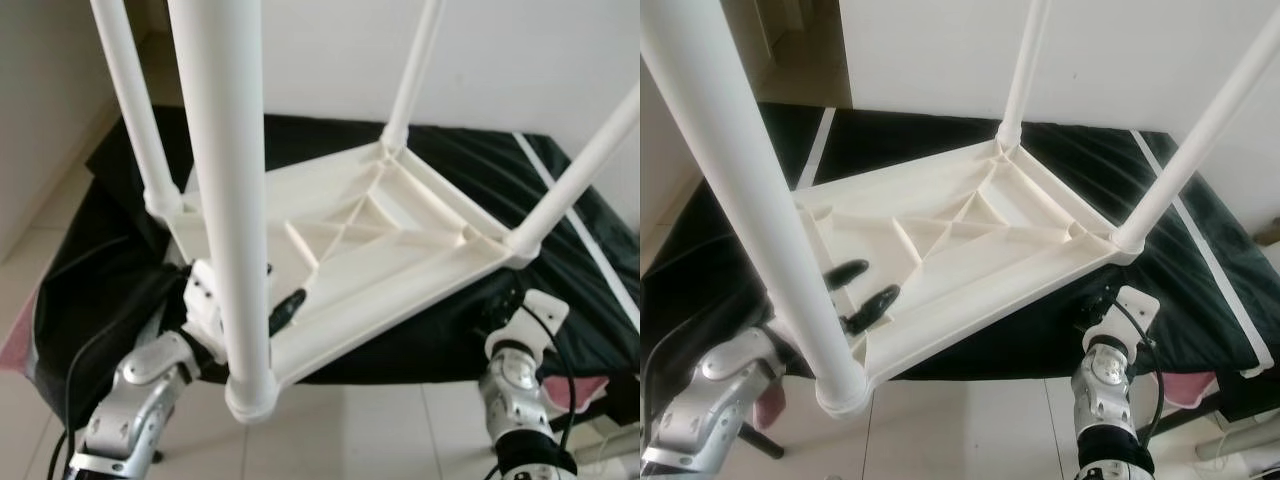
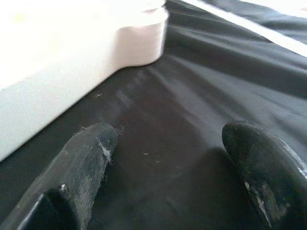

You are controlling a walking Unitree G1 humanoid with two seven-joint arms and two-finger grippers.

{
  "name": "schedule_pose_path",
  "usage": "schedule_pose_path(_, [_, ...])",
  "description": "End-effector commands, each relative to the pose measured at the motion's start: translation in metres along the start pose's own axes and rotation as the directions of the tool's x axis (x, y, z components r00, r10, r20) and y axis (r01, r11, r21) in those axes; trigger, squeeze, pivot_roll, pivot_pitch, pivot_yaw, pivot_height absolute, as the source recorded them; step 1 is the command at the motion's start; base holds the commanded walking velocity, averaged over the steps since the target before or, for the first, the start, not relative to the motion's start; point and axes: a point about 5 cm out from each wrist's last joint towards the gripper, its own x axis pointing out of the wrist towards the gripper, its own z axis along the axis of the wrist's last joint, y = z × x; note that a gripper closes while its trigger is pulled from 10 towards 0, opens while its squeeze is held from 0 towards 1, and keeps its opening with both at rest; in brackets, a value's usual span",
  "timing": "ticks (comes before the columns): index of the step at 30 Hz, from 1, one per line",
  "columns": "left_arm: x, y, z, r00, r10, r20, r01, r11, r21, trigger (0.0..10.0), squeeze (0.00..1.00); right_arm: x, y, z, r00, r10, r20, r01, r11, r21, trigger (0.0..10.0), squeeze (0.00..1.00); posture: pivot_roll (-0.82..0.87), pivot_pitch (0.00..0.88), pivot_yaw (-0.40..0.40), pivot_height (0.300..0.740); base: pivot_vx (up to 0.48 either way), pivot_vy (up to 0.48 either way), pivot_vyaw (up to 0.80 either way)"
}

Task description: Building children table

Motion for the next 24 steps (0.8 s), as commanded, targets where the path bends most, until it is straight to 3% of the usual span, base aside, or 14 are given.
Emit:
schedule_pose_path(1, [0.004, -0.010, -0.004, 0.997, -0.065, -0.041, 0.065, 0.998, 0.001, 10.0, 0.00, 0.005, 0.004, 0.000, 0.998, 0.057, -0.023, -0.058, 0.998, -0.029, 10.0, 0.00, 0.07, 0.038, -0.074, 0.740, 0.000, 0.000, 0.00])
schedule_pose_path(8, [0.008, -0.020, -0.006, 0.993, -0.100, -0.059, 0.101, 0.995, 0.005, 10.0, 0.00, 0.015, 0.019, 0.012, 0.990, 0.140, -0.011, -0.140, 0.989, -0.041, 10.0, 0.00, 0.06, 0.030, -0.071, 0.740, 0.000, 0.000, 0.00])
schedule_pose_path(12, [0.014, -0.030, -0.004, 0.985, -0.155, -0.072, 0.158, 0.987, 0.031, 10.0, 0.00, 0.030, 0.047, 0.035, 0.965, 0.263, -0.005, -0.263, 0.965, -0.007, 10.0, 0.00, 0.07, 0.012, -0.071, 0.740, 0.000, 0.000, 0.00])
schedule_pose_path(18, [0.020, -0.035, -0.002, 0.983, -0.169, -0.067, 0.172, 0.985, 0.032, 10.0, 0.00, 0.033, 0.058, 0.042, 0.949, 0.315, -0.002, -0.315, 0.949, -0.005, 10.0, 0.00, 0.07, 0.008, -0.069, 0.740, 0.000, 0.000, 0.00])
schedule_pose_path(20, [0.029, -0.042, 0.001, 0.982, -0.182, -0.044, 0.183, 0.983, 0.018, 10.0, 0.00, 0.033, 0.077, 0.051, 0.915, 0.402, 0.012, -0.402, 0.915, -0.017, 10.0, 0.00, 0.08, 0.000, -0.066, 0.740, 0.000, 0.000, 0.00])
schedule_pose_path(24, [0.034, -0.045, 0.002, 0.982, -0.186, -0.034, 0.187, 0.982, 0.014, 10.0, 0.00, 0.032, 0.085, 0.054, 0.898, 0.440, 0.017, -0.440, 0.898, -0.024, 10.0, 0.00, 0.08, 0.000, -0.066, 0.740, 0.000, 0.000, 0.00])
